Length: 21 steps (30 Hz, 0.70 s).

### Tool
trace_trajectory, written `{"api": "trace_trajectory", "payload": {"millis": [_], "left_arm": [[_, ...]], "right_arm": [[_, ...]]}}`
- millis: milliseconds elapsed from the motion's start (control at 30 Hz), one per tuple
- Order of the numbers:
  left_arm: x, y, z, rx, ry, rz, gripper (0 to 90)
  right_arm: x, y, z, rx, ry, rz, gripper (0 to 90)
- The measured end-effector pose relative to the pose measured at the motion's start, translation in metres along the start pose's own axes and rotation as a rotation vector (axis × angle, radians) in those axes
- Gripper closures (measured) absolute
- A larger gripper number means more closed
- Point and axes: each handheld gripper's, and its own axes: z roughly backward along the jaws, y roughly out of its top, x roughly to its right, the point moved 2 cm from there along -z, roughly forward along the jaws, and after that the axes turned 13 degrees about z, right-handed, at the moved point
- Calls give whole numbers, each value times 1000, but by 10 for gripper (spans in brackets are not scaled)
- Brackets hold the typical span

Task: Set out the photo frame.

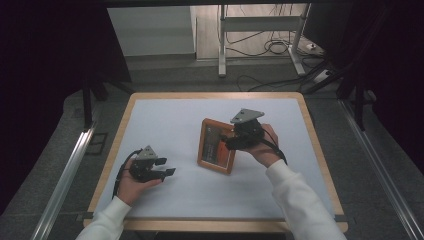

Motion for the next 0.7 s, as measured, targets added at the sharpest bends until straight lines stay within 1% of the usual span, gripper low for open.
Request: {"api": "trace_trajectory", "payload": {"millis": [33, 67, 133, 167, 200, 233, 267, 300, 333, 400, 467, 500, 533, 567, 600, 633, 667, 700], "left_arm": [[0, 0, 0, -1, 1, -1, 408], [0, 0, 0, 2, 1, 2, 408], [0, 0, 0, 3, 1, 2, 408], [0, 0, -1, 3, 1, 2, 409], [0, 0, -1, 2, 1, 0, 409], [1, 0, -1, 2, 1, 0, 408], [1, 0, -1, -1, 1, 2, 409], [1, 0, -1, -1, 1, 2, 409], [1, 1, -1, 1, 3, -2, 409], [2, 1, -1, 3, 1, -3, 409], [2, 1, -1, 1, 1, -4, 409], [3, 1, -1, 2, 2, -5, 408], [3, 1, -1, 3, 1, -4, 408], [3, 1, 0, 4, 0, -3, 408], [3, 1, 0, 7, -1, -1, 408], [3, 1, 0, 7, -1, -1, 406], [3, 1, 0, 6, -2, -1, 405], [3, 1, -1, 7, -3, 0, 405]], "right_arm": [[1, -6, 9, 15, -18, -32, 196], [1, -6, 9, 15, -18, -32, 196], [1, -13, 17, 26, -27, -60, 196], [0, -22, 28, 43, -31, -97, 197], [0, -22, 28, 43, -31, -97, 197], [-2, -26, 31, 47, -29, -112, 201], [-7, -36, 41, 58, -19, -131, 225], [-7, -36, 41, 58, -19, -131, 225], [-13, -46, 47, 49, -16, -155, 280], [-20, -55, 51, 47, -8, -184, 365], [-28, -65, 56, 57, 4, -210, 489], [-33, -69, 57, 58, 7, -213, 572], [-33, -69, 57, 58, 7, -213, 572], [-43, -77, 59, 56, 36, -205, 703], [-49, -80, 58, 51, 50, -199, 745], [-49, -80, 58, 51, 50, -199, 745], [-62, -86, 53, 39, 98, -181, 816], [-62, -86, 53, 39, 98, -181, 816]]}}
